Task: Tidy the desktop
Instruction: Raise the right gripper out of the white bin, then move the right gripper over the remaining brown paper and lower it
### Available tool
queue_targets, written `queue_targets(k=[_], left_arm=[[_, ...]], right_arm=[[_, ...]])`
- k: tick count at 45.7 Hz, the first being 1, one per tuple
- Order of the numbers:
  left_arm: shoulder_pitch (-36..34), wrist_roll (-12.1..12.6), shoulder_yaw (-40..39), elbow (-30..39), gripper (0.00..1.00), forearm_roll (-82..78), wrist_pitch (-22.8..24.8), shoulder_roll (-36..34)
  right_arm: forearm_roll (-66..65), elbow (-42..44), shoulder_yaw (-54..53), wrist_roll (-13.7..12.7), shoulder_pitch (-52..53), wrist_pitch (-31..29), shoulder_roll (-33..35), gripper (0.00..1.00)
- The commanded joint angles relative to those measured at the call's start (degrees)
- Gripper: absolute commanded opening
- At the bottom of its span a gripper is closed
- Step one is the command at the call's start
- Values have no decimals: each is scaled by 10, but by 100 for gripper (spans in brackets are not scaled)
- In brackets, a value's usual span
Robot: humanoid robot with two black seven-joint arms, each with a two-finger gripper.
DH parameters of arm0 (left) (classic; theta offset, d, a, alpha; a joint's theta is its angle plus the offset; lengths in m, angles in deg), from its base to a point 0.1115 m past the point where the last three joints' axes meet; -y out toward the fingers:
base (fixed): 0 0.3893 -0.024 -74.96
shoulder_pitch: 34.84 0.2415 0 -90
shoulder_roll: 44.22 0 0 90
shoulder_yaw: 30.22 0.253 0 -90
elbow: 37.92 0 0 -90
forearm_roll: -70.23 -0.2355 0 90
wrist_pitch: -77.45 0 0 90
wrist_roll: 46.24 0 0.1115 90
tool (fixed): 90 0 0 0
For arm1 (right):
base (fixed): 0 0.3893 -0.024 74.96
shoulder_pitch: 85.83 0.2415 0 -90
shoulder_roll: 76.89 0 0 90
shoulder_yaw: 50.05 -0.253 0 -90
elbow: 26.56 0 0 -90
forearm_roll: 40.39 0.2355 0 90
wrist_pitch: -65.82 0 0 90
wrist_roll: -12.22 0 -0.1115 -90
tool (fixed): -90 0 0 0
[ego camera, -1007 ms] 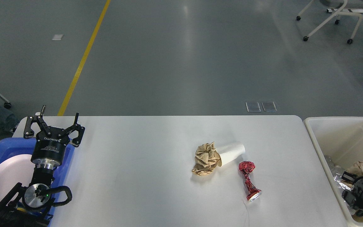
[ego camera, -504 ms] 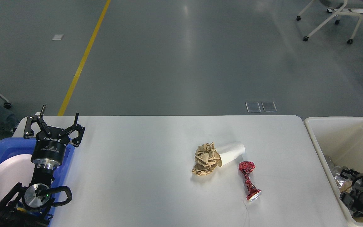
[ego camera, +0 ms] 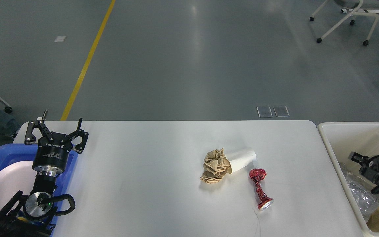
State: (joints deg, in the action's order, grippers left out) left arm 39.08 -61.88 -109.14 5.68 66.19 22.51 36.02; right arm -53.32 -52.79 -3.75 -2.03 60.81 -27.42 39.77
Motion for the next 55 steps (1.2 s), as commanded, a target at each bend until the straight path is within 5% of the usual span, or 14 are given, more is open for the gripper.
queue_targets(k=[1,12,24,39,55], left_arm=[[0,0,0,0,96,0,0,0],[0,0,0,0,96,0,0,0],[0,0,0,0,96,0,0,0],[0,0,0,0,96,0,0,0],[0,0,0,0,96,0,0,0]], right_arm=[[-17,-77,24,-2,118,-119,23,100],[-16,-220,85,-2,377,-324,13,100],[-6,-391,167,-2,623,-467,-78,100],[157,-624,173,-9,875,-476,-95,100],[212,-650,174,-10,889,-441,-124,100]])
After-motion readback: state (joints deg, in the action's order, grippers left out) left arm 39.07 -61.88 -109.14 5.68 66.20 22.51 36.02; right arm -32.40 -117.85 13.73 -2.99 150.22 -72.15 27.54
